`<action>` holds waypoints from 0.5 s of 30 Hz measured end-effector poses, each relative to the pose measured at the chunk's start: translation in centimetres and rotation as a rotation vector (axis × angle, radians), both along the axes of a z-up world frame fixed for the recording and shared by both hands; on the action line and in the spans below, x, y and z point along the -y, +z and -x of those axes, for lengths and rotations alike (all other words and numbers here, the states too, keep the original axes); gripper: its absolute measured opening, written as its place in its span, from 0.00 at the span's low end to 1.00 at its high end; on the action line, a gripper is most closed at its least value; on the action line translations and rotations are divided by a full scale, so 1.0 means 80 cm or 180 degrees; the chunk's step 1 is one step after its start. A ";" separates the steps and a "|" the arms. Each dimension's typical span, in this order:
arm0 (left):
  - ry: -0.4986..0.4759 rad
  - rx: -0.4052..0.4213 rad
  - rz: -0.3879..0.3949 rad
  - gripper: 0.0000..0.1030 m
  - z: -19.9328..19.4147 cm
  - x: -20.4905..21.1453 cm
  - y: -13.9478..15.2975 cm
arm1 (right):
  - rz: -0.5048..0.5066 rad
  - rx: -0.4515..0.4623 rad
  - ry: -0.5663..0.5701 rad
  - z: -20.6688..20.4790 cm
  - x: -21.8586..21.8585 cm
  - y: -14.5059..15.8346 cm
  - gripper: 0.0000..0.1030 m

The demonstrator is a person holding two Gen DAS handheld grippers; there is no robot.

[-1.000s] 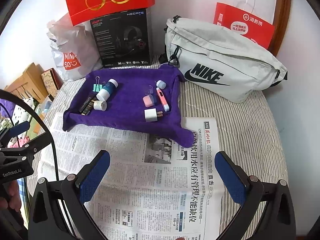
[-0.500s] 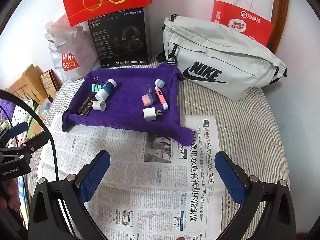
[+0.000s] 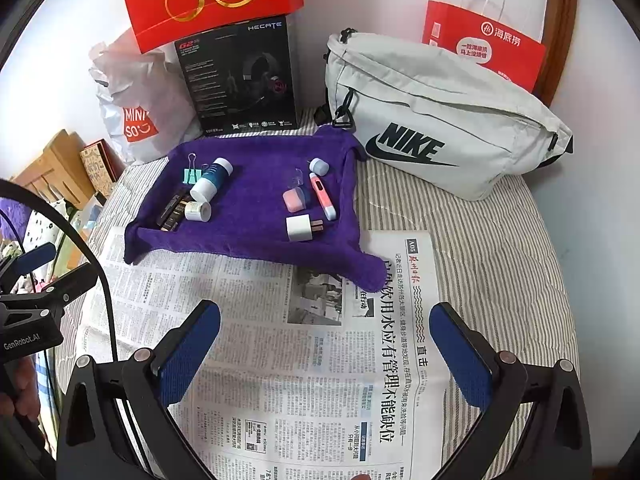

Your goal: Organize rigid objects

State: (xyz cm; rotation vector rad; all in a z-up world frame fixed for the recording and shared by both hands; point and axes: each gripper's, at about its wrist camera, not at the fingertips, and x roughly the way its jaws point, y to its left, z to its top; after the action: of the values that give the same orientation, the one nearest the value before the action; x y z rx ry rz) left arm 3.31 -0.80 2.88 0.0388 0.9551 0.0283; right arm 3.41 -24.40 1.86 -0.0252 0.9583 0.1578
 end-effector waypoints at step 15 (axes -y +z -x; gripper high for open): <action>-0.0013 0.0005 -0.0015 0.99 0.001 0.001 0.001 | 0.0006 0.0007 -0.0003 0.001 0.000 0.001 1.00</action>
State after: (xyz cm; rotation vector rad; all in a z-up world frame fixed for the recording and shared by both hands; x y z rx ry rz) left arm 3.21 -0.86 3.00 0.0452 0.9533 0.0267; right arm 3.33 -24.44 1.94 -0.0267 0.9562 0.1559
